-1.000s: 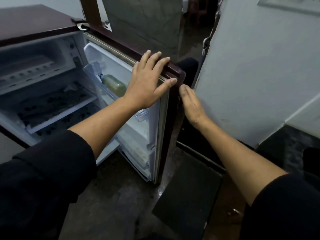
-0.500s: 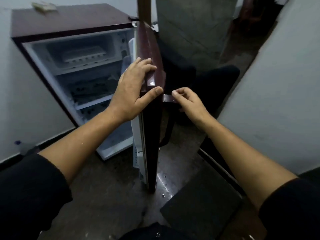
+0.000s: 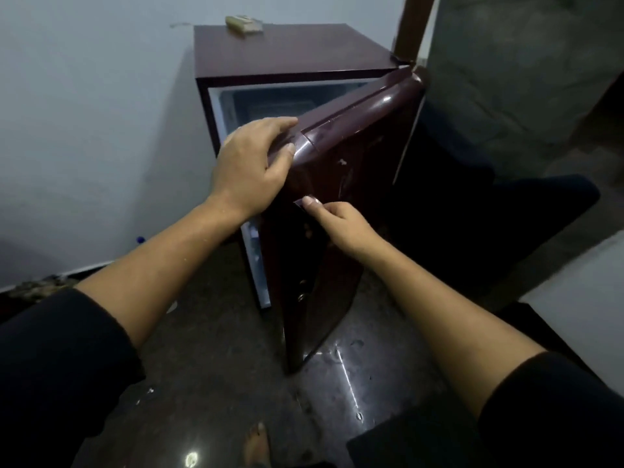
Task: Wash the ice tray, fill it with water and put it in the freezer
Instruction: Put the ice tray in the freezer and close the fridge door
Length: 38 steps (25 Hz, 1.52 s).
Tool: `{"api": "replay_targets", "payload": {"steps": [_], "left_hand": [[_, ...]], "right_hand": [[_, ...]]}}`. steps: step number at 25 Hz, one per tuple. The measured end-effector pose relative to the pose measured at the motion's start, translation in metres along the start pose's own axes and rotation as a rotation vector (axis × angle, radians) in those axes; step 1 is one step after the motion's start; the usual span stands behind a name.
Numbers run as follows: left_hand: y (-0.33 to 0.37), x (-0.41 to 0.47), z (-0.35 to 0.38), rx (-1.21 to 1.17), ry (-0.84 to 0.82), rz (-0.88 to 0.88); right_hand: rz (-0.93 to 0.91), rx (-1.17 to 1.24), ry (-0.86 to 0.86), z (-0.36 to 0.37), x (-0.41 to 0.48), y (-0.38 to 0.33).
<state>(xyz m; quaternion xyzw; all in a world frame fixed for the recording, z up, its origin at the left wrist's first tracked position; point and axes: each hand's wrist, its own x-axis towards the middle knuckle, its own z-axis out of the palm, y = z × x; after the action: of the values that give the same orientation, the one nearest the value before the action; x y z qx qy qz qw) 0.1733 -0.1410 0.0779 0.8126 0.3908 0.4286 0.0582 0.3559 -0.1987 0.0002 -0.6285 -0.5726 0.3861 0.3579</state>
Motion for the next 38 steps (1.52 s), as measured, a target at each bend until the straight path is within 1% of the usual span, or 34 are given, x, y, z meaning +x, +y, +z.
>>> {"api": "replay_targets", "payload": {"steps": [2, 5, 7, 9, 11, 13, 15, 16, 20, 22, 24, 26, 27, 28, 30, 33, 36, 38], "left_hand": [[-0.032, 0.019, 0.001, 0.093, 0.03, -0.052], [-0.082, 0.048, 0.007, 0.233, 0.061, -0.162], [-0.111, 0.066, 0.009, 0.276, 0.055, -0.204], [-0.135, 0.081, 0.01, 0.305, 0.044, -0.201], [-0.16, 0.098, 0.011, 0.325, 0.024, -0.188], [-0.181, 0.112, 0.013, 0.33, 0.004, -0.18], [-0.197, 0.125, 0.015, 0.321, -0.008, -0.17], [-0.203, 0.129, 0.016, 0.318, -0.007, -0.164], [-0.22, 0.143, 0.022, 0.31, 0.014, -0.157], [-0.224, 0.146, 0.024, 0.295, 0.031, -0.152], [-0.226, 0.146, 0.026, 0.286, 0.043, -0.146], [-0.228, 0.147, 0.029, 0.305, 0.055, -0.141], [-0.229, 0.147, 0.029, 0.329, 0.065, -0.128], [-0.231, 0.148, 0.03, 0.357, 0.076, -0.108], [-0.233, 0.15, 0.031, 0.398, 0.111, -0.071], [-0.232, 0.151, 0.028, 0.467, 0.149, -0.008], [-0.225, 0.149, 0.025, 0.527, 0.128, 0.024], [-0.219, 0.147, 0.022, 0.544, 0.086, -0.022]], "right_hand": [[-0.005, -0.083, 0.082, 0.028, 0.025, -0.017], [0.0, -0.135, 0.167, 0.065, 0.063, -0.039], [0.003, -0.156, 0.194, 0.083, 0.088, -0.052], [-0.013, -0.211, 0.196, 0.092, 0.11, -0.061], [-0.089, -0.354, 0.227, 0.095, 0.132, -0.067], [-0.182, -0.492, 0.292, 0.091, 0.15, -0.072], [-0.258, -0.536, 0.373, 0.082, 0.167, -0.076], [-0.302, -0.549, 0.429, 0.076, 0.174, -0.079], [-0.548, -0.654, 0.741, 0.051, 0.215, -0.1], [-0.613, -0.746, 0.806, 0.036, 0.243, -0.115], [-0.621, -0.86, 0.762, 0.028, 0.268, -0.13], [-0.596, -0.901, 0.625, 0.026, 0.287, -0.136], [-0.593, -0.894, 0.583, 0.028, 0.291, -0.137], [-0.602, -0.883, 0.58, 0.03, 0.294, -0.135], [-0.61, -0.863, 0.628, 0.032, 0.297, -0.132], [-0.562, -0.874, 0.661, 0.03, 0.297, -0.133], [-0.596, -0.87, 0.647, 0.033, 0.291, -0.133], [-0.602, -0.885, 0.662, 0.037, 0.285, -0.127]]}}
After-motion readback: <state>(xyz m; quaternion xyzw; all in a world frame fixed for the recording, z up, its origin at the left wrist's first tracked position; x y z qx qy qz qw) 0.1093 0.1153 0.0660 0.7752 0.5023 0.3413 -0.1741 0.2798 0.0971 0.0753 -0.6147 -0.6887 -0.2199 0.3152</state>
